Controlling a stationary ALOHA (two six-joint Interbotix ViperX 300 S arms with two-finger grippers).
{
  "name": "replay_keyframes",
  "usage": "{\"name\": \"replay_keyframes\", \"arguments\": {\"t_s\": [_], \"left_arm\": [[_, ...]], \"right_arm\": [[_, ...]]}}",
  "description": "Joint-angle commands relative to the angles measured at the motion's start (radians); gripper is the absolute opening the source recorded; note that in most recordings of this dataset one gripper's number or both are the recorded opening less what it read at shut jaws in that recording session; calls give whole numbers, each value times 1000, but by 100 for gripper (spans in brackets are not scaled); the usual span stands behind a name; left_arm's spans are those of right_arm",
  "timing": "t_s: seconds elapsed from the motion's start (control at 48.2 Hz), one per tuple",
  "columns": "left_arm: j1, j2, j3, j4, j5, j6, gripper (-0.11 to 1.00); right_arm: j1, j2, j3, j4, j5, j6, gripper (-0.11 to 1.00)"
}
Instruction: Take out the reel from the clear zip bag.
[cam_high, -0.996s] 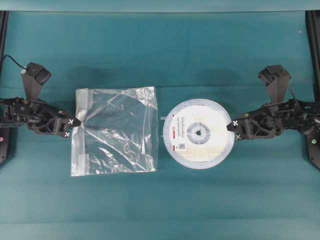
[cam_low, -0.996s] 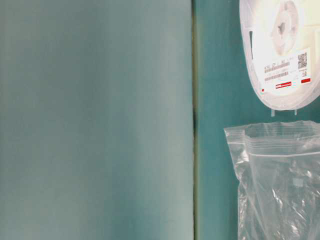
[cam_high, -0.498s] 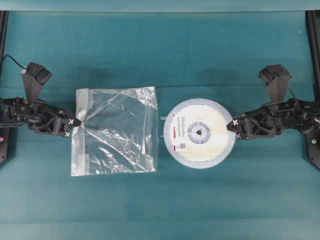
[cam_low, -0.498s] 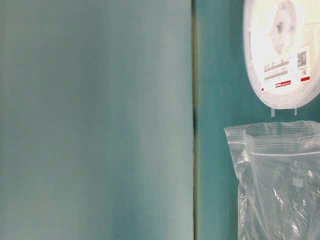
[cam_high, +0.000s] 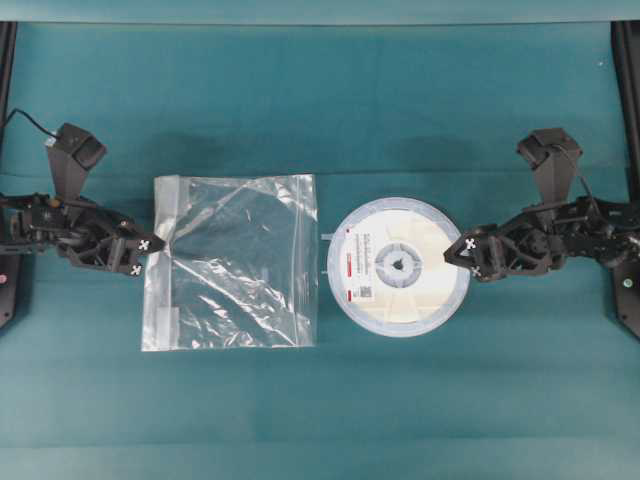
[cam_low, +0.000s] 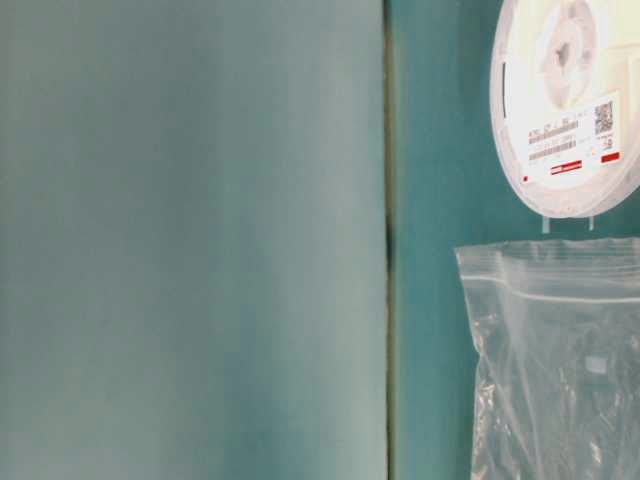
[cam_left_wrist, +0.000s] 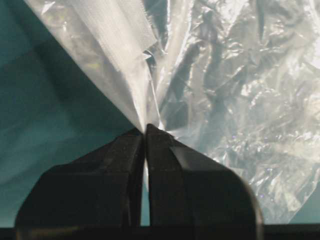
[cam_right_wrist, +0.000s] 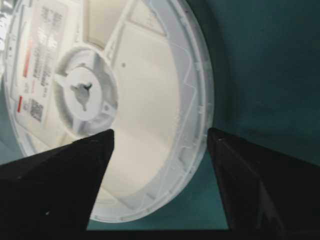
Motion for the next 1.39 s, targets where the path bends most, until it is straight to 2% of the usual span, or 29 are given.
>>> {"name": "replay_keyframes", "arguments": {"t_s": [0.0, 0.145, 0.208, 0.374, 0.436, 0.477, 0.602, 0.706, 0.851, 1.08, 1.225, 1.37], "left_arm": [[2, -6, -18, 3, -3, 5, 1], [2, -8, -21, 3, 25, -2, 17], [2, -8, -25, 3, 49, -2, 29], [2, -28, -38, 3, 114, 9, 73], [2, -37, -41, 3, 127, 14, 86], [2, -44, -43, 3, 133, 21, 90], [-12, -81, -49, 6, 146, 58, 92], [-28, -133, -51, 6, 190, 123, 92], [-55, -233, -72, 3, 305, 202, 92], [-77, -437, -95, 3, 508, 354, 92], [-89, -560, -84, 6, 518, 459, 92], [-95, -634, -78, 3, 518, 566, 92]], "right_arm": [[-2, -12, -14, -2, -6, 0, 87], [0, -20, -14, -2, -6, -2, 87], [-2, -23, -14, -3, -6, -2, 87], [-2, -43, -14, -9, -6, -8, 87], [-2, -54, -15, -20, -6, -11, 87], [-2, -63, -17, -29, -6, -17, 87], [0, -92, -25, -71, -3, -46, 87], [-2, -112, -38, -94, 0, -77, 87], [-2, -147, -67, -120, 15, -133, 87], [-2, -209, -117, -152, 92, -268, 87], [-2, -255, -126, -152, 117, -357, 87], [0, -291, -130, -152, 123, -403, 87]]}}
